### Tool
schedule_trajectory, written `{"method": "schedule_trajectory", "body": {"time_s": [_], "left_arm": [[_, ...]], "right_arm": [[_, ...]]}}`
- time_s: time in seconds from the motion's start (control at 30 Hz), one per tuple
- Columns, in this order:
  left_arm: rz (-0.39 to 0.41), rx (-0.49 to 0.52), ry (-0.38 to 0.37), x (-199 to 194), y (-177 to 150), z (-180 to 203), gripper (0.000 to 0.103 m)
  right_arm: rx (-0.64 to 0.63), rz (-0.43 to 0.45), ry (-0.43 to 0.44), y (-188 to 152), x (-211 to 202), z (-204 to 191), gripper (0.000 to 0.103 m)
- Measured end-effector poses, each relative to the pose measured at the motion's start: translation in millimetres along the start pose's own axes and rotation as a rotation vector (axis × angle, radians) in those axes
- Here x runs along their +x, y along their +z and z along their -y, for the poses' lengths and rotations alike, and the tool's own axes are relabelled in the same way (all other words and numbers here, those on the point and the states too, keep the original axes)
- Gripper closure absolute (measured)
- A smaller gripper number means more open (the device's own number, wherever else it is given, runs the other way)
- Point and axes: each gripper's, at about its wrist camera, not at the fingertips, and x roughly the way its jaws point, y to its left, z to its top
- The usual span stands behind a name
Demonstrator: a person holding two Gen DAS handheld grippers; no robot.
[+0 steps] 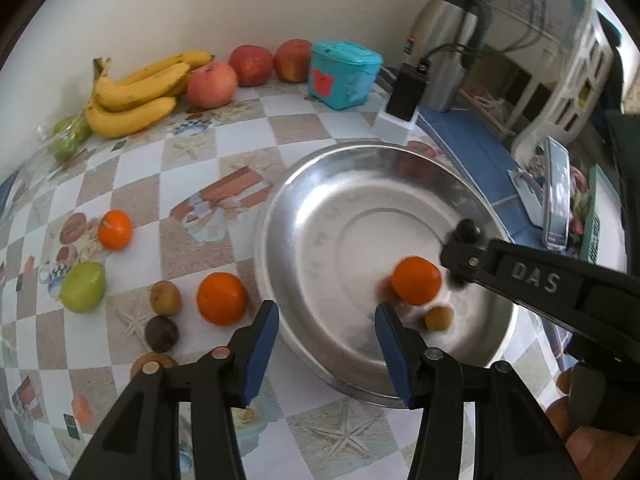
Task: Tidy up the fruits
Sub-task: 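Open the right gripper over the bowl while the left gripper releases the mandarin, then move both open tools back from the bowl to the loose fruit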
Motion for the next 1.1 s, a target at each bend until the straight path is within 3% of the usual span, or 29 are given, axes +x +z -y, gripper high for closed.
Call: {"method": "schedule_trajectory", "body": {"time_s": [0.3,0.67,1.1], "left_arm": [[0.021,-0.142,0.086,-12,6,-40,0.049],[0.057,-0.345,0.181,-36,3,-97,0.049],[0.05,-0.396,0.199,-40,1,-111,0.048]], "right_arm": [[-0.021,-0.006,0.001,-1,1,-5,0.074],[-0.132,0.016,0.025,-5,-7,-30,0.075],[-0.204,0.019,0.033,-11,-7,-46,0.072]]}}
